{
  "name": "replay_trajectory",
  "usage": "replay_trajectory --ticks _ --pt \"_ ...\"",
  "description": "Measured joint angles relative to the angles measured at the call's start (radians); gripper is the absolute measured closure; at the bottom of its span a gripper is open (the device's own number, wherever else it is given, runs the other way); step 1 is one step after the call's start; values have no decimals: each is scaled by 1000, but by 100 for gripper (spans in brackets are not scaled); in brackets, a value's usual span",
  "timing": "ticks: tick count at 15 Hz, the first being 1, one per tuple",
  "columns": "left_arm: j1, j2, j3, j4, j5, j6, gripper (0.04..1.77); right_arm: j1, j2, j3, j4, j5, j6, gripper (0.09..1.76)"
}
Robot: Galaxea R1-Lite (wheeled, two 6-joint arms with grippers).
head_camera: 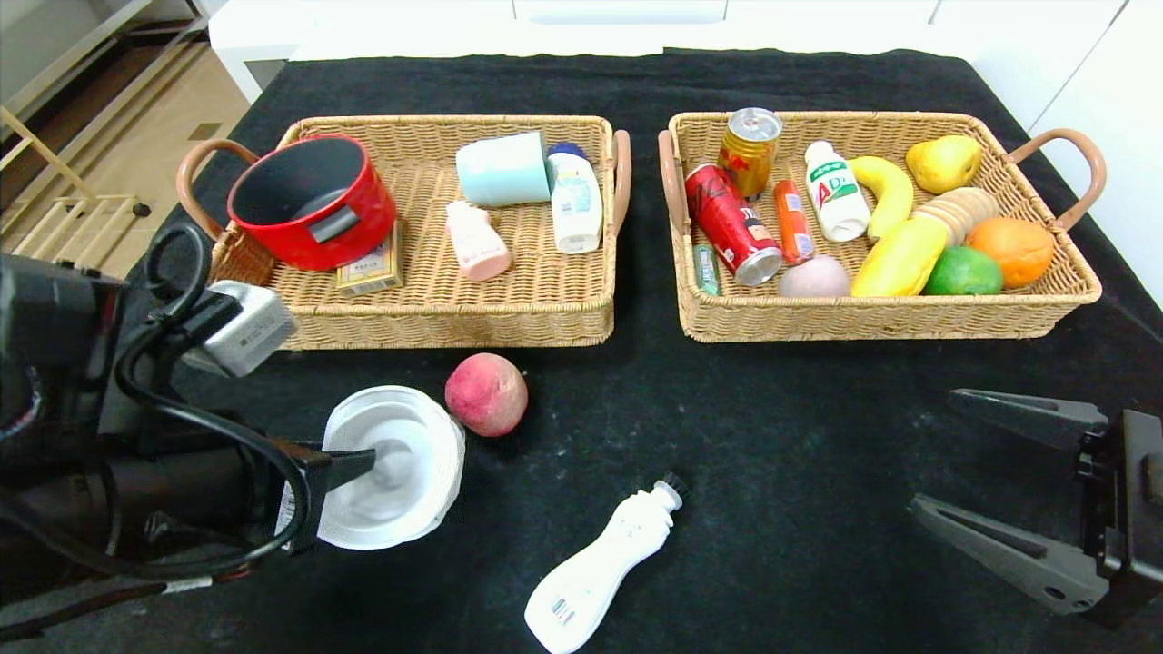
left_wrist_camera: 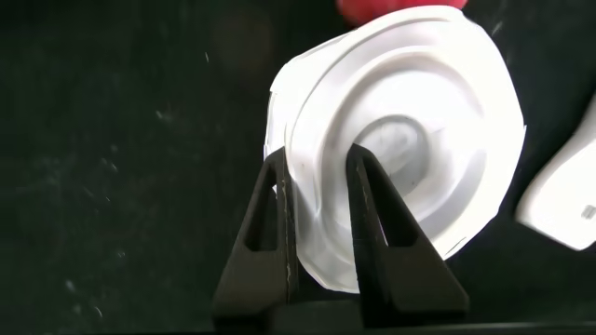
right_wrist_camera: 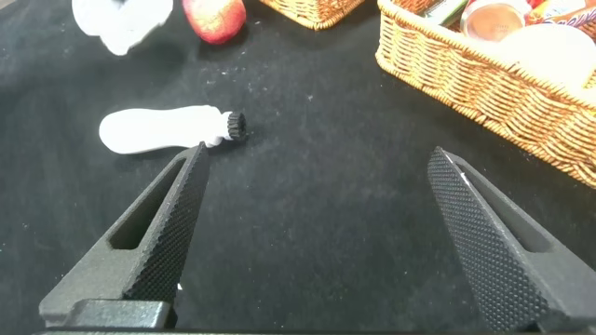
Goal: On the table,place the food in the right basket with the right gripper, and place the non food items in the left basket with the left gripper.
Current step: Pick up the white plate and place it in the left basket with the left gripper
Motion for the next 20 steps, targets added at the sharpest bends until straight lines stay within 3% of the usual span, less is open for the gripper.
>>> replay_trajectory --ticks 8,10,16,20 --pt "35 61 -187 -183 -57 -3 139 -1 -8 -3 -1 0 1 14" --pt "47 100 -252 -231 -97 -4 139 -3 -12 -3 -1 0 1 14" --pt "89 253 -435 -251 -117 -4 139 -3 -19 -3 0 0 2 14" --pt "99 357 -501 -277 -112 -10 139 -3 -21 -3 0 0 3 14"
